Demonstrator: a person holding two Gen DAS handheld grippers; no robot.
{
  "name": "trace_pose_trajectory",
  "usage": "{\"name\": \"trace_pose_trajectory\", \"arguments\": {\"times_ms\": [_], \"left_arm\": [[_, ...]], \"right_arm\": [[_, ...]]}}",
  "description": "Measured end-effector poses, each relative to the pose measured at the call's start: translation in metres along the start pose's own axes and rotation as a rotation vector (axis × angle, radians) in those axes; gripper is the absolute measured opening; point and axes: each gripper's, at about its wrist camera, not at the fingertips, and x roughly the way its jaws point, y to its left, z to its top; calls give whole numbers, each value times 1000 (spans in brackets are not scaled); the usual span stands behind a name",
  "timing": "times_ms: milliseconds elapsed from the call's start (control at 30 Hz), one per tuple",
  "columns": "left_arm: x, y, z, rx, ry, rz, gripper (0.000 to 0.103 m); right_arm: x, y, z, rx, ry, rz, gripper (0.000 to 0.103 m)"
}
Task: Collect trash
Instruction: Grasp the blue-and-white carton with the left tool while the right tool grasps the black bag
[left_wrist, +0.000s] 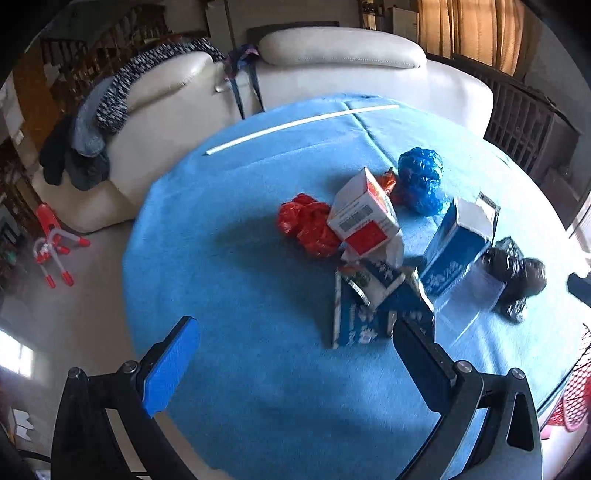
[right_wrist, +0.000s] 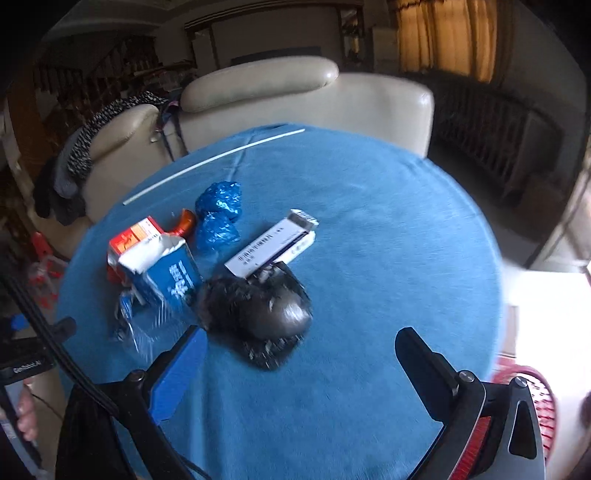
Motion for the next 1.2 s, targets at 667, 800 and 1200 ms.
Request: {"name": "trace_pose_trajectory", "arguments": {"times_ms": [667,800,1200], "left_arm": [[42,-17,20,-121,139,-283,99],[53,-23,27,-119,146,-254,90],[70,-7,8,-157,227,-324,45]], "right_arm": [[107,3,27,72,182,269,54],[107,5,22,95,203,290,54],[101,14,10,88,232,358,43]]}}
